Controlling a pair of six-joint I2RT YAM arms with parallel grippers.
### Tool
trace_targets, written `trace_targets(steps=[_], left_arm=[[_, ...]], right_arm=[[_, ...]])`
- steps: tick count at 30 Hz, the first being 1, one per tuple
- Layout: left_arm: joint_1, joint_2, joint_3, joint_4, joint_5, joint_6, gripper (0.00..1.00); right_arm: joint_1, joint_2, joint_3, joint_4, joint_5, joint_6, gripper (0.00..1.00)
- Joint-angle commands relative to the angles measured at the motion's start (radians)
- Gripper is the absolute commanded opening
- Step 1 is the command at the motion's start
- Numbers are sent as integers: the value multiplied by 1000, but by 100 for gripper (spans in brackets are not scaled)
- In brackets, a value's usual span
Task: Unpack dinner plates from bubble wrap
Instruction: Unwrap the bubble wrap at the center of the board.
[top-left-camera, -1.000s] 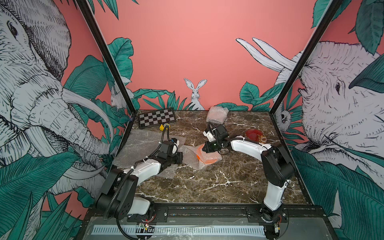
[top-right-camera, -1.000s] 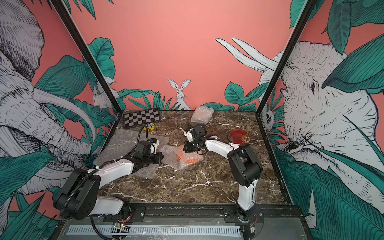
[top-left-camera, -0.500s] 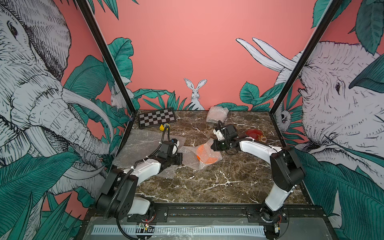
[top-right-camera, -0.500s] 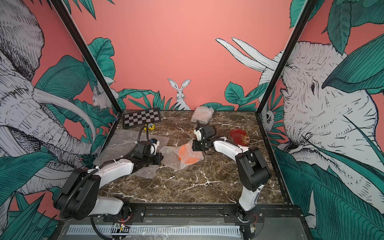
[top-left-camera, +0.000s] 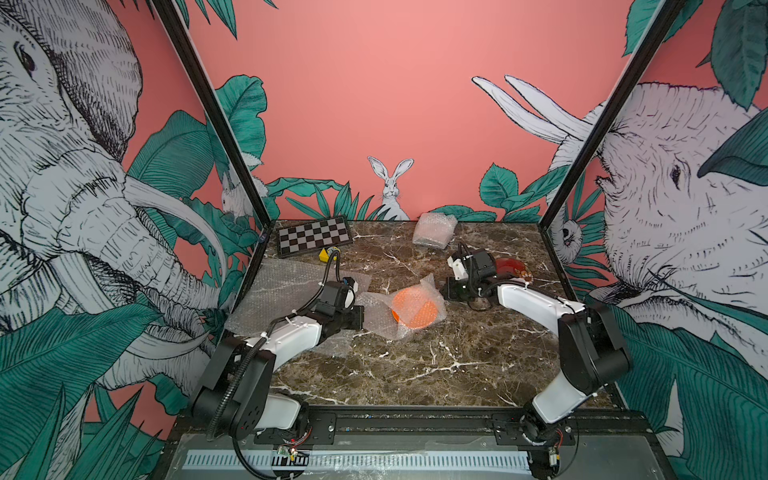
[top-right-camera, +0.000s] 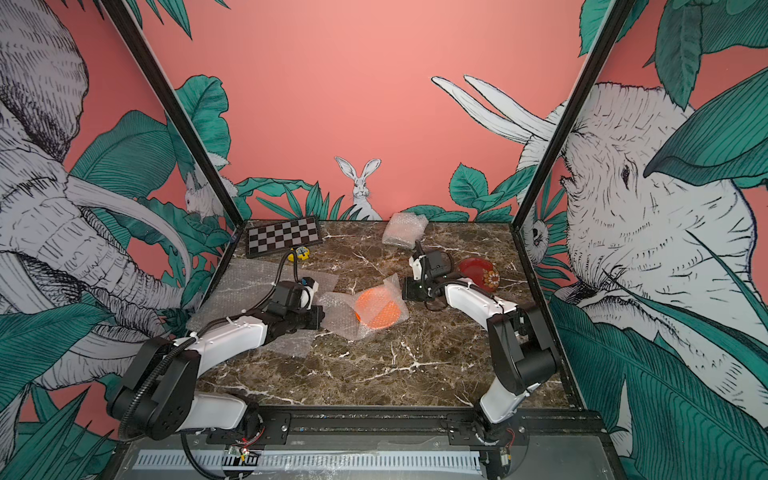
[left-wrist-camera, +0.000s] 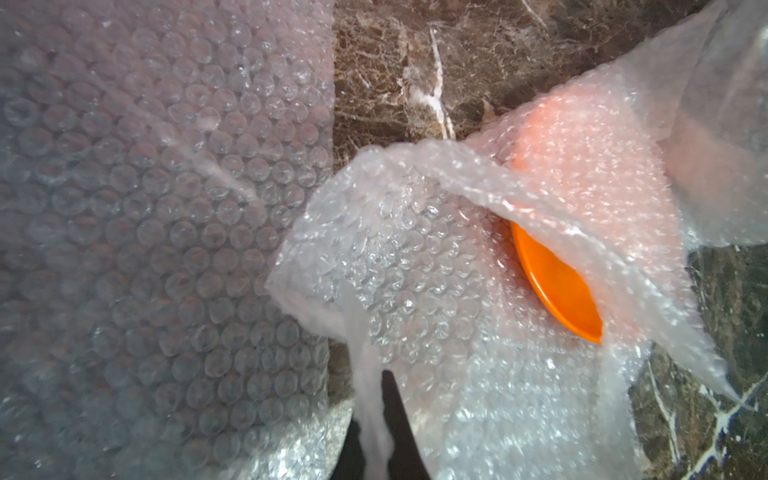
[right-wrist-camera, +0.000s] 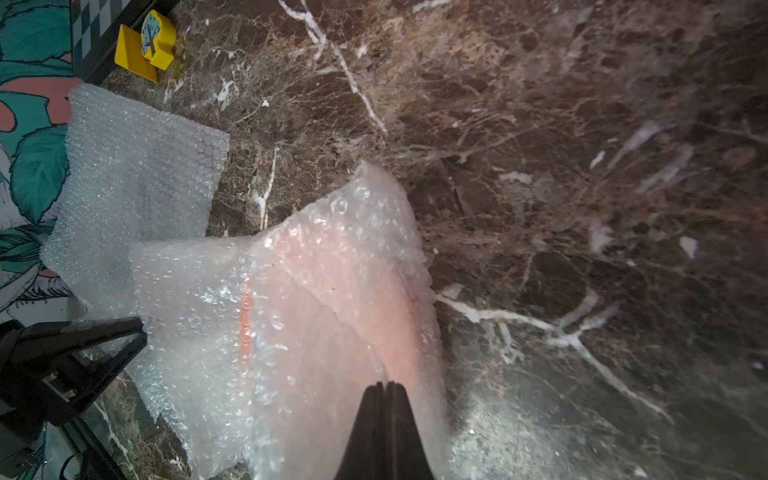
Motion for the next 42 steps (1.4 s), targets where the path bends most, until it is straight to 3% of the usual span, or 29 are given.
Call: trace_targets(steps=[1, 11, 26, 34, 36, 42], left_arm=[[5, -15, 21, -37, -28, 11, 0], [4, -12, 25, -48, -34, 18, 0], [5, -14, 19, -50, -37, 18, 0], [5, -28, 20, -55, -35, 33, 0], [5, -36, 20, -62, -41, 37, 5], [5, -85, 32, -117, -105, 64, 43]], right_arm=[[-28, -57, -20, -1, 31, -11, 0], [-92, -115, -86, -61, 108, -46, 0], [-116, -123, -95, -189, 388, -83, 0], [-117, -106, -78, -215, 450, -101, 0], [-117, -107, -75, -222, 459, -106, 1], [-118, -128, -73, -228, 486, -110, 16]])
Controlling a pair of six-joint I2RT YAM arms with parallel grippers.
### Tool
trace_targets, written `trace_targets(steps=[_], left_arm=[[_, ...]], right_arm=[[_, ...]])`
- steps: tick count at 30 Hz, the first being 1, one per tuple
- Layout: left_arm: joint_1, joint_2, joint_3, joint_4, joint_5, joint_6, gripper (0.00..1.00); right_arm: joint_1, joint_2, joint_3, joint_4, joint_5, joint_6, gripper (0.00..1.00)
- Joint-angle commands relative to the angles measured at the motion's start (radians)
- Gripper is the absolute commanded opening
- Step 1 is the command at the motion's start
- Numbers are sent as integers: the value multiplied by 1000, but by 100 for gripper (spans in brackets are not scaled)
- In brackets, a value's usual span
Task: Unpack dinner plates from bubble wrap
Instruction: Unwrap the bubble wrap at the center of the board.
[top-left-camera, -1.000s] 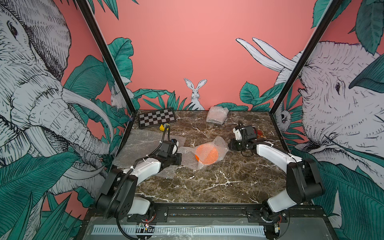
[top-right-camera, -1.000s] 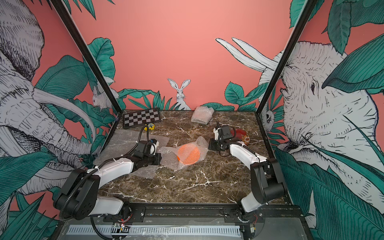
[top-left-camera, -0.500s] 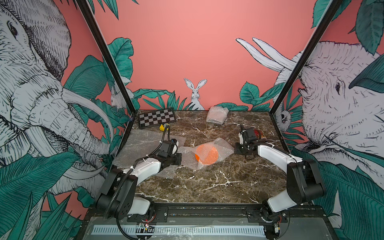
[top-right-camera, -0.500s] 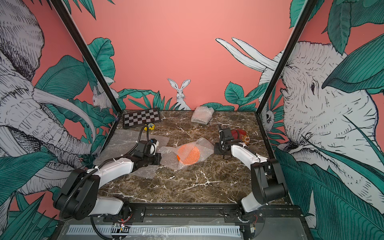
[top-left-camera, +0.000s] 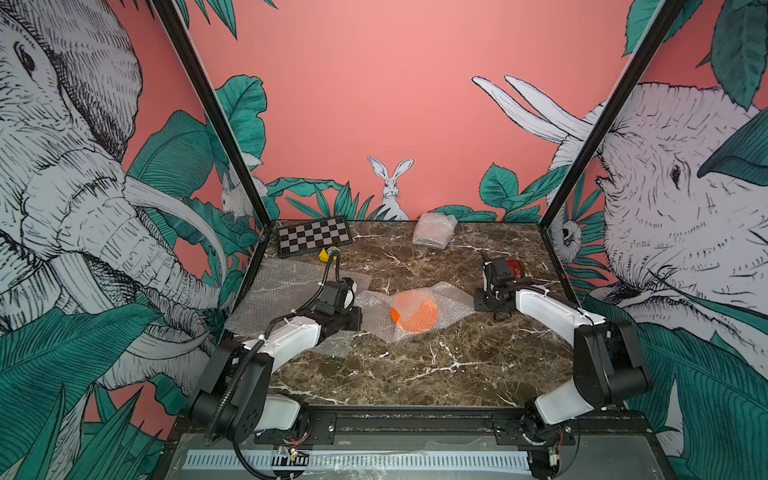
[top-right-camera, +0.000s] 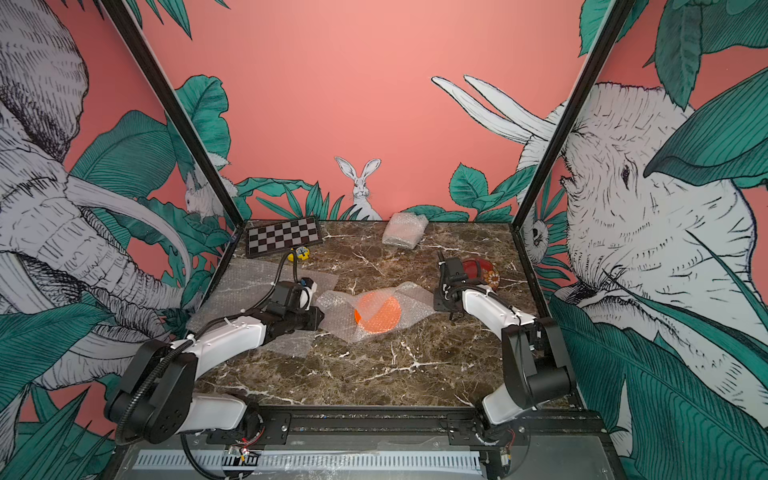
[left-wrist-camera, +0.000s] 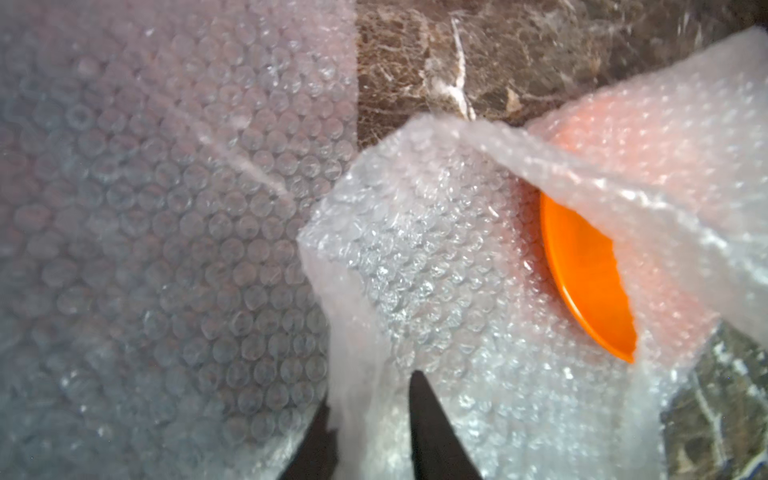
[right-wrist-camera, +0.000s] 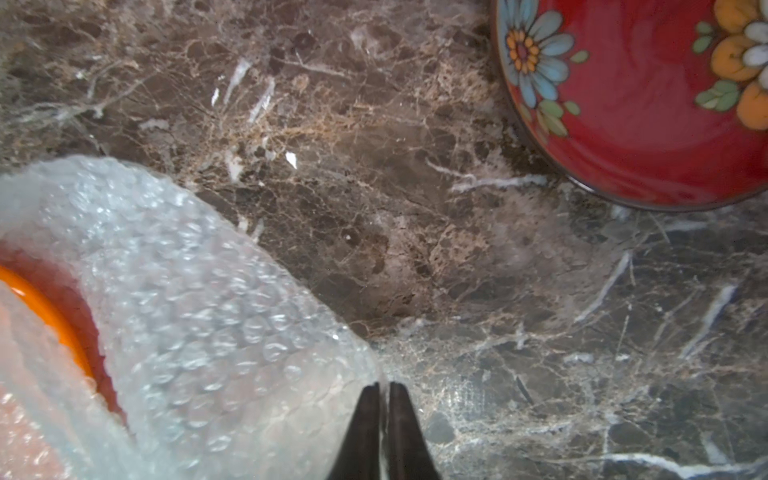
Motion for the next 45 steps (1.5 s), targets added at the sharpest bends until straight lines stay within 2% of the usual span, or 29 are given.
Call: trace_targets(steps=[1, 2, 6, 11, 14, 17, 25, 27, 32, 34, 37, 40, 43, 45], left_arm=[[5, -63, 35, -75, -63, 22, 49], [5, -78, 44, -100, -85, 33, 54], [5, -140, 77, -184, -164, 79, 69], [5, -215, 123, -263, -233, 166, 76], [5, -235, 155, -292, -223, 218, 77], [5, -238, 180, -294, -214, 228, 78], [3, -215, 272, -261, -211, 306, 79], [3, -203, 283, -237, -172, 349, 78], [2, -172, 215, -30, 52, 549, 75], [1, -162, 193, 34, 146, 637, 75], [-1, -131, 191, 3, 370, 883, 73], [-16, -90, 228, -116, 494, 1085, 75], [-44, -46, 276, -195, 486, 1155, 76], [-78, -17, 300, -229, 432, 1192, 76]], right_arm=[[-5, -37, 24, -31, 55, -11, 20], [-5, -43, 24, -35, 67, -13, 25], [-5, -66, 20, -40, 109, -19, 32], [-4, -117, 8, -45, 172, -21, 38], [-5, -160, 5, -43, 178, -25, 39], [-5, -205, -6, -10, 108, -52, 39], [-4, -260, 0, 44, -176, -99, 41], [-3, -268, -9, 66, -236, -104, 42], [-1, -247, -28, 129, -441, -100, 43], [4, -223, -27, 133, -484, -99, 43], [12, -176, -15, 111, -528, -113, 44], [18, -126, -4, 91, -536, -117, 44], [23, -87, -3, 88, -521, -114, 44], [24, -66, -3, 85, -505, -112, 44]])
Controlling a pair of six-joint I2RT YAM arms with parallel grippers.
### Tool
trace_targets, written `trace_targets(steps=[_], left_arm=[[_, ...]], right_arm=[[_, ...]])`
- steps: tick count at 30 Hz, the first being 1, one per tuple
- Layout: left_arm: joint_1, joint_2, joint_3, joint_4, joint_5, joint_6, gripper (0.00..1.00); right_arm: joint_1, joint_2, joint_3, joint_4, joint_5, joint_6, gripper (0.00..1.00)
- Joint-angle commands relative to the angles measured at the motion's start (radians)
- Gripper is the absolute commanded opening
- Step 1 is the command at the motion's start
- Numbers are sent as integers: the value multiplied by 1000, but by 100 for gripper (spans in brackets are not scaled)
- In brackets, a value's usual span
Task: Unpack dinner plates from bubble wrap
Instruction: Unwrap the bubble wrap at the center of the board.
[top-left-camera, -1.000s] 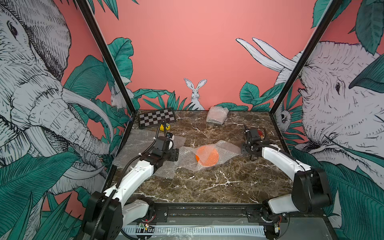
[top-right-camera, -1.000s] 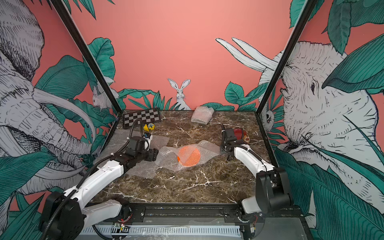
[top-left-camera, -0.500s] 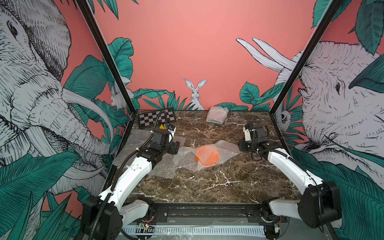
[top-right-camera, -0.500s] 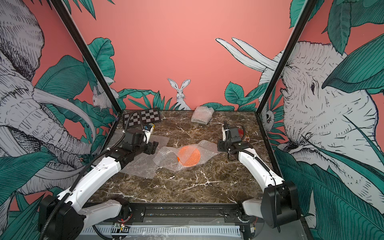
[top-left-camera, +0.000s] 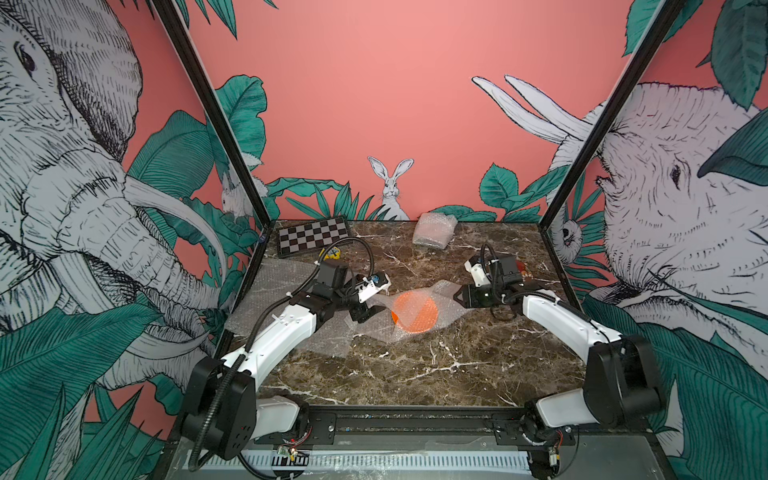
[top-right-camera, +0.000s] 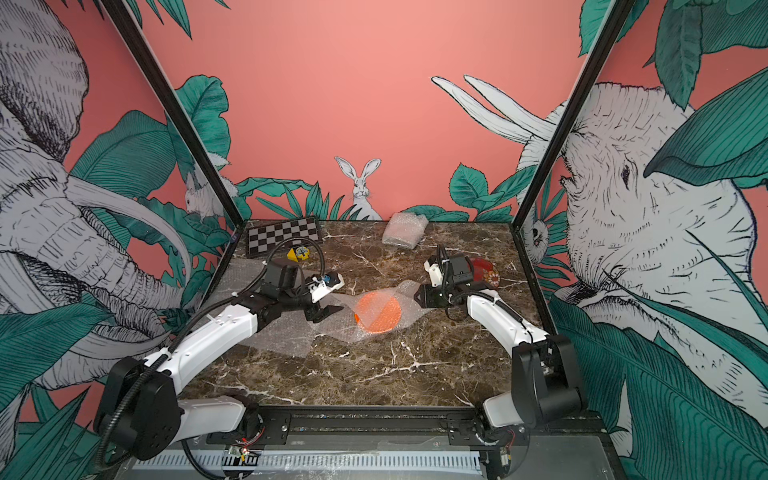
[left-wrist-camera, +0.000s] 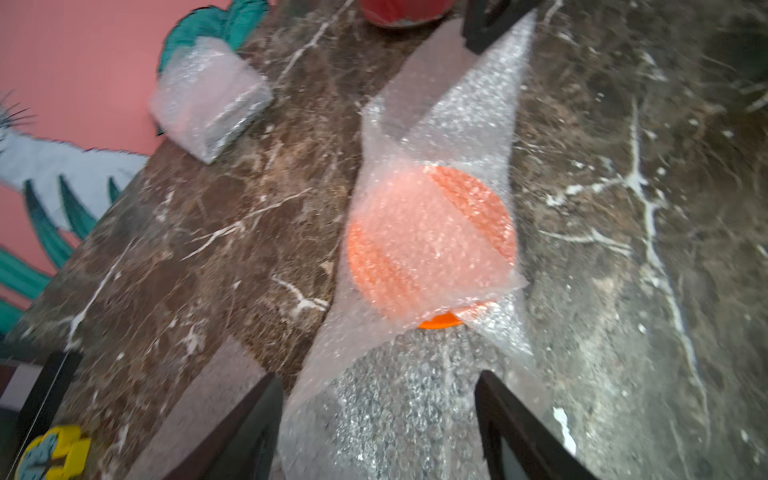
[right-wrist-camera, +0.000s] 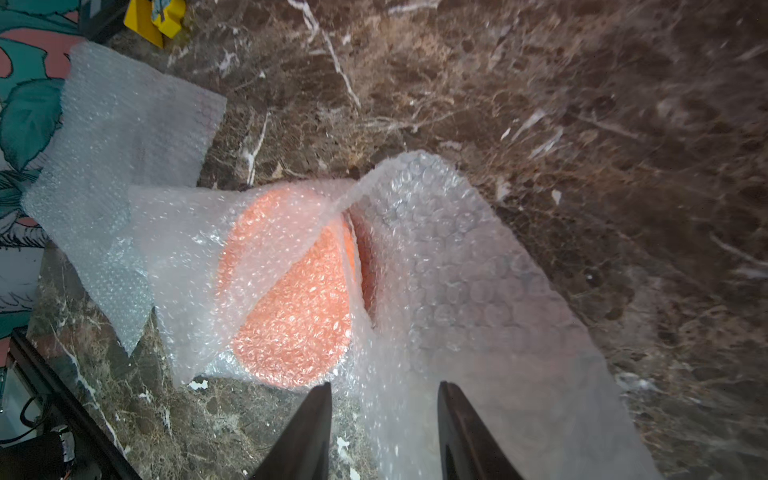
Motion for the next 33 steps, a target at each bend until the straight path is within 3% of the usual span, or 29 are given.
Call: trace_targets(steps=[1, 11, 25, 33], left_arm=[[-52, 28, 59, -102, 15, 199, 76], [-162, 111, 88, -93, -102, 265, 75], [-276, 222, 112, -17, -182, 308, 70], [-297, 290, 141, 8, -220, 310, 61]], right_arm=[[8, 24, 12, -10, 4, -11, 44], [9, 71, 21, -16, 57, -6, 44], [8, 77, 24, -15, 59, 1, 44], [8, 81, 23, -12, 58, 4, 45]])
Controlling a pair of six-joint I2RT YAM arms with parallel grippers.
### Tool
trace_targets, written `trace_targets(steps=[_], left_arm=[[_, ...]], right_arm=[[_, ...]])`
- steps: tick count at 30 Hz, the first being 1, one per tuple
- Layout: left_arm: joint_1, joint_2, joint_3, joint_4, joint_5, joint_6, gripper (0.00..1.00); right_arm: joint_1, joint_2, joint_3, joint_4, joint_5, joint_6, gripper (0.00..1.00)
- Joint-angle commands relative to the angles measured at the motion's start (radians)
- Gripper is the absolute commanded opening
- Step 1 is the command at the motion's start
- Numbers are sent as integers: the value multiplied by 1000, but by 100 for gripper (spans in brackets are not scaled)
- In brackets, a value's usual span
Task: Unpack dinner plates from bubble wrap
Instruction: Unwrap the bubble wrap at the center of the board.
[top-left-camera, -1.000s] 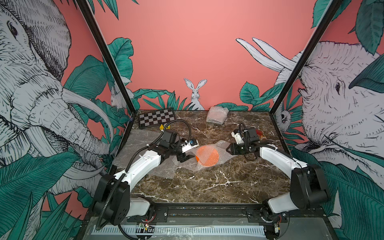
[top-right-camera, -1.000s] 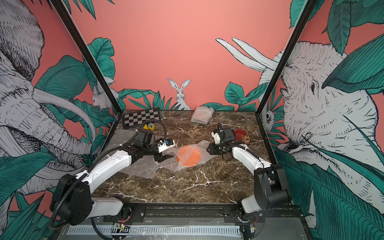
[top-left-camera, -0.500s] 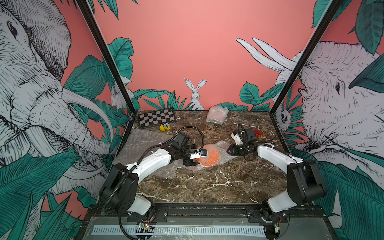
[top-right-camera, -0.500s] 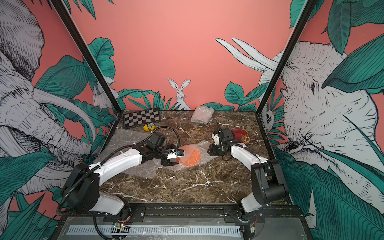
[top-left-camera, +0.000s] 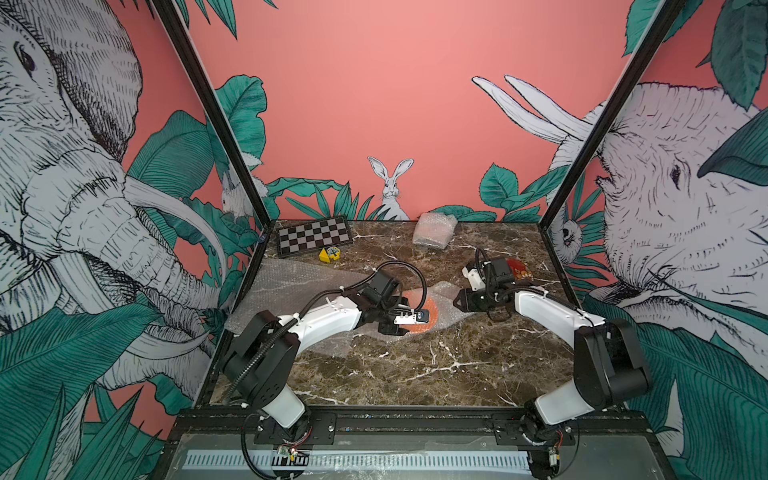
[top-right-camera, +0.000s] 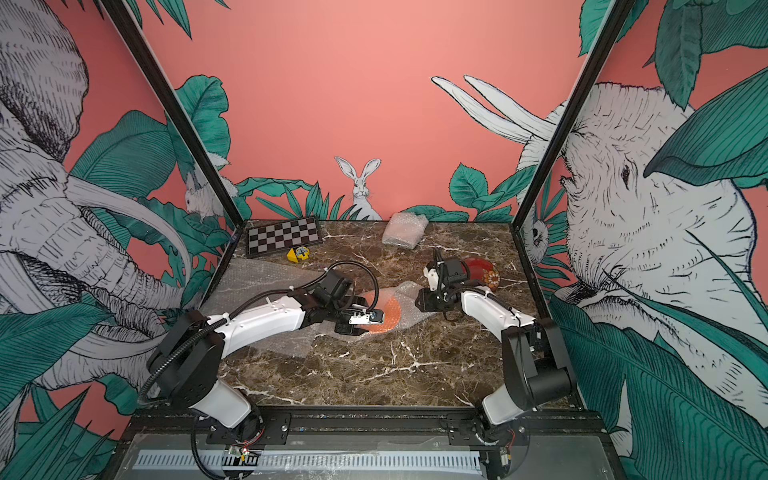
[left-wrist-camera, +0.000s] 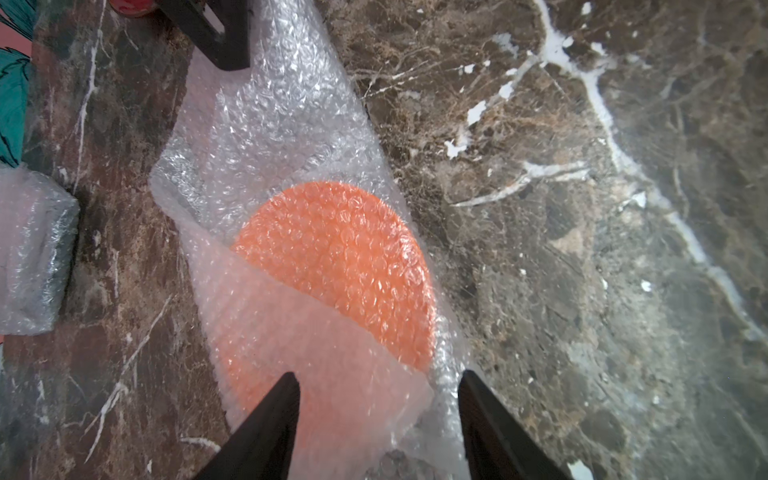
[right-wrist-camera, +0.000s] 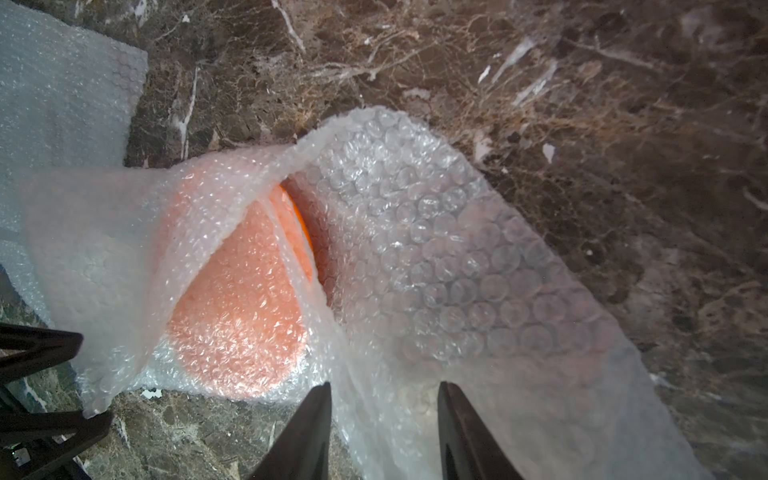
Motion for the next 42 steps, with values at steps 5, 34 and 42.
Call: trace_targets(steps=[5, 34, 42], left_arm=[[-8, 31, 38, 26, -33, 22, 48], [-8, -51, 124, 102, -199, -728, 0], [-8, -45, 172, 68, -293, -907, 0]], right_arm=[[5, 14, 24, -5, 9, 5, 44], [13, -95, 37, -49, 170, -7, 45], [32, -160, 17, -4, 109, -22, 47]])
